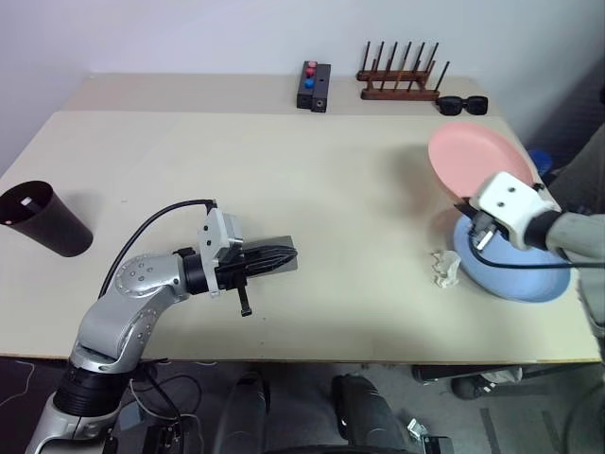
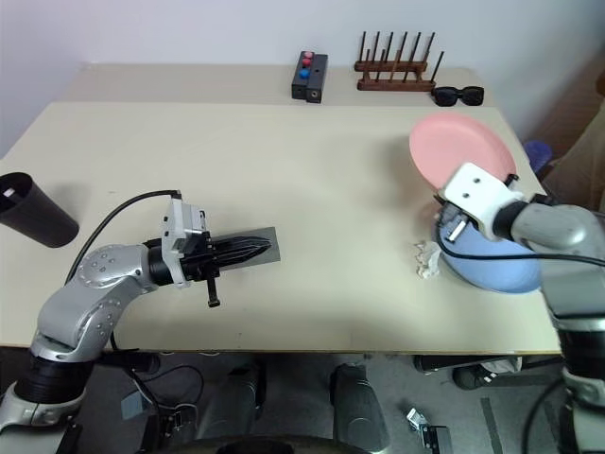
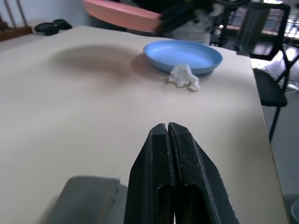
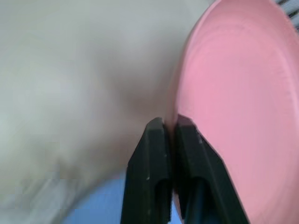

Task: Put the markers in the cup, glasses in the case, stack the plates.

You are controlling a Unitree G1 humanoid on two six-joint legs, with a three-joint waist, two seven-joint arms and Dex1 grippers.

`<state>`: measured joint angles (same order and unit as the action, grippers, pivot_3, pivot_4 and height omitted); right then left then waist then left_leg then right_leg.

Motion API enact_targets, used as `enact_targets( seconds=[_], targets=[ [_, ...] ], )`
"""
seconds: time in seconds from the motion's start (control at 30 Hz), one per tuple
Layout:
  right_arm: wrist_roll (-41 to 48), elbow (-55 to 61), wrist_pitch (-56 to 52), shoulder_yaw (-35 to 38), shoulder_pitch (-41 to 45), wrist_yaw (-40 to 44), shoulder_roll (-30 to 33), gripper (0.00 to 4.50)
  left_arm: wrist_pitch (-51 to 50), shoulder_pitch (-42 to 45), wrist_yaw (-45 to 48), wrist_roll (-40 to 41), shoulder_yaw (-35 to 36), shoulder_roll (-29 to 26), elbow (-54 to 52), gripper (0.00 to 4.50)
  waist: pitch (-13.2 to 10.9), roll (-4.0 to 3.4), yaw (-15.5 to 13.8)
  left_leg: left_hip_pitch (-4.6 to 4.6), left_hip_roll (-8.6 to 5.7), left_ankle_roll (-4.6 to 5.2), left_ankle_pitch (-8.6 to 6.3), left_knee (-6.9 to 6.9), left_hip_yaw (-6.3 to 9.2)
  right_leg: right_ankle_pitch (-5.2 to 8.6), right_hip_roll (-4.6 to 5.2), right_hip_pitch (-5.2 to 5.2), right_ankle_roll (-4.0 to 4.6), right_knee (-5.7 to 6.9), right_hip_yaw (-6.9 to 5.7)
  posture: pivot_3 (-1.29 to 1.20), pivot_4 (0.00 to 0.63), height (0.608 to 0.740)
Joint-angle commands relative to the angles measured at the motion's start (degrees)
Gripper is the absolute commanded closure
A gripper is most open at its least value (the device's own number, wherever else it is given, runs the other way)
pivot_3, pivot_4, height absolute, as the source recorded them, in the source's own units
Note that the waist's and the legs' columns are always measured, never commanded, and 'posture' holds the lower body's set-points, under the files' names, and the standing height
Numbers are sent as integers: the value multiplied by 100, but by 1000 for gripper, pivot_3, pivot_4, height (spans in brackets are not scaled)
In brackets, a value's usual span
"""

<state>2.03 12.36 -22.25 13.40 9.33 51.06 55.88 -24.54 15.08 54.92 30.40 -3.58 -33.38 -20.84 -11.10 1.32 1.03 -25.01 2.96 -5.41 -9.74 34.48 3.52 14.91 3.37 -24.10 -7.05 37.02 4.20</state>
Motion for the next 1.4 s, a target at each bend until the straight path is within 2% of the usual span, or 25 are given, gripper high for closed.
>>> enact_targets(
  seconds=[0.03, 0.2, 0.33, 0.43, 0.53, 0.73, 1.0, 1.23, 1.3, 1.4],
  targets=[
    [221, 590, -175, 920, -913, 392, 249, 4481, 277, 182, 221, -70, -142, 112, 183, 4500, 3, -5, 0, 0, 0, 0, 0, 4, -1, 0, 0, 2, 0, 1, 1, 0, 150, 740],
    [-76, 696, 49, 1152, -1842, 473, 449, 4481, 500, 267, 361, -181, -248, 216, 455, 4500, 5, -11, 34, 8, 0, 12, -9, 38, -5, 0, 0, 20, 2, 2, 6, 0, 150, 740],
    [-265, 427, 79, 924, -1897, 339, 525, 4481, 624, 209, 421, -243, -260, 265, 540, 4500, 5, -11, 17, 17, -2, 12, -12, 56, -6, 0, 6, 39, 4, -3, 5, 0, 150, 740],
    [-166, 446, 30, 863, -1775, 377, 500, 3479, 652, 103, 416, -239, -232, 262, 482, 4500, 4, -10, 9, 19, -6, 14, -13, 58, -8, -1, 14, 46, 5, -11, 5, 0, 150, 740],
    [16, 517, 128, 865, -1578, 412, 443, 2004, 583, 28, 343, -204, -192, 245, 353, 4500, 4, -10, 5, 19, -7, 18, -16, 58, -9, -1, 16, 48, 5, -13, 5, 0, 150, 740],
    [677, 845, -274, 542, -1158, 569, 215, 2004, 480, 25, 218, -200, -189, 251, 254, 4500, 4, -9, 4, 19, -7, 20, -17, 58, -8, 0, 15, 51, 4, -13, 4, 0, 150, 740],
    [78, 359, 144, -524, -741, 33, -19, 2004, 366, -45, 79, -165, -192, 232, 41, 4500, 3, -8, -13, 20, -9, 21, -18, 57, -8, -1, 17, 59, 5, -32, 4, 0, 150, 740],
    [-502, -381, 792, -979, -557, -257, 19, 2004, 153, -135, -73, -91, -139, 177, -261, 4500, 3, -9, 1, 20, -9, 25, -20, 55, -9, -2, 17, 64, 6, -43, 4, 0, 150, 740],
    [-536, -470, 883, -1033, -543, -244, 8, 2497, 63, -134, -117, -53, -117, 157, -349, 4500, 3, -9, -5, 20, -9, 25, -20, 55, -9, -2, 17, 64, 6, -44, 4, 0, 150, 740],
    [-594, -555, 994, -1089, -526, -241, -2, 3844, -36, -121, -164, -11, -99, 140, -429, 4500, 3, -9, -4, 20, -9, 25, -20, 55, -9, -2, 17, 66, 6, -46, 4, 0, 150, 740]
  ],
)
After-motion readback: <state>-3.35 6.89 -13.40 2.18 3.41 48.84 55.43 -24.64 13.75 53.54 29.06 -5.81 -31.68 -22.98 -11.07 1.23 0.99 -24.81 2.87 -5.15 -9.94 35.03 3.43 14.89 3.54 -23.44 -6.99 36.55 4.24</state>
